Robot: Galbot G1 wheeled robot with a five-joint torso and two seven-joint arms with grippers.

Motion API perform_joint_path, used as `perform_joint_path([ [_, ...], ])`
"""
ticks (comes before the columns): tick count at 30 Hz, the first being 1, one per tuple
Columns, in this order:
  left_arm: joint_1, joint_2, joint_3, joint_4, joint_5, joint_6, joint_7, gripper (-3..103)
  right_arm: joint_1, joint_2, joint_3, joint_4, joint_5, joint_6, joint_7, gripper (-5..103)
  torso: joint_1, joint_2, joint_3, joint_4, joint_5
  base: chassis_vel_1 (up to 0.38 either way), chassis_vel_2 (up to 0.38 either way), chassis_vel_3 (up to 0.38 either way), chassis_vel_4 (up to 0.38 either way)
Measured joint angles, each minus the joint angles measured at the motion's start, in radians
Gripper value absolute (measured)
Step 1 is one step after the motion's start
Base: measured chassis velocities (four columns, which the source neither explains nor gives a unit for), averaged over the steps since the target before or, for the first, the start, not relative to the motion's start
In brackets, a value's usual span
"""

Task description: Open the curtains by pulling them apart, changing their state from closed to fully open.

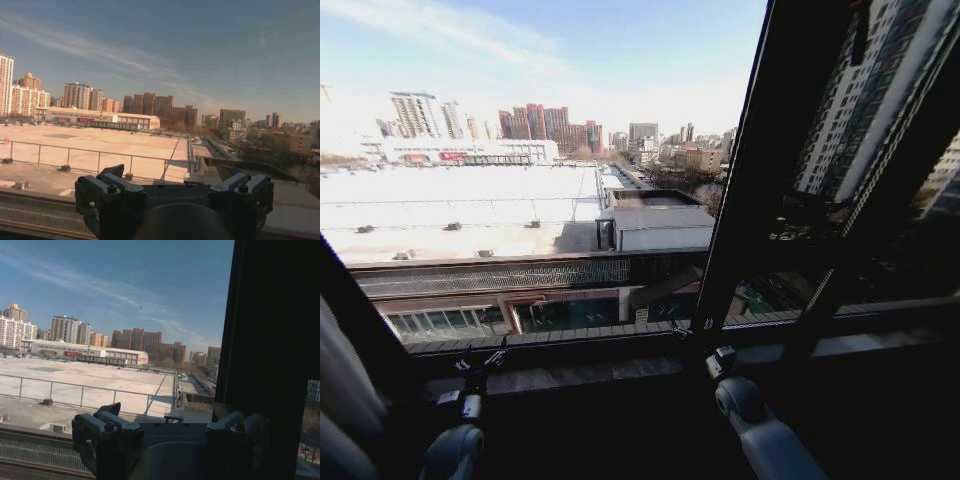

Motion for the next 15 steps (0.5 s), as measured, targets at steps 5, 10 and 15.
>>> perform_joint_path([
  [5, 0.000, 0.000, 0.000, 0.000, 0.000, 0.000, 0.000, 100, 0.000, 0.000, 0.000, 0.000, 0.000, 0.000, 0.000, 100, 0.000, 0.000, 0.000, 0.0002, 0.0001, -0.312, -0.308, 0.304, 0.320],
  [10, 0.000, 0.000, 0.000, 0.000, 0.000, 0.000, 0.000, 100, 0.000, 0.000, 0.000, 0.000, 0.000, 0.000, 0.000, 100, 0.000, 0.000, 0.000, 0.0002, -0.0001, -0.340, -0.359, 0.322, 0.372],
  [15, 0.000, 0.000, 0.000, 0.000, 0.000, -0.001, 0.000, 100, 0.000, 0.000, 0.000, 0.000, 0.000, 0.000, 0.000, 100, 0.000, 0.000, 0.000, 0.0004, 0.0003, -0.359, -0.353, 0.371, 0.355],
])
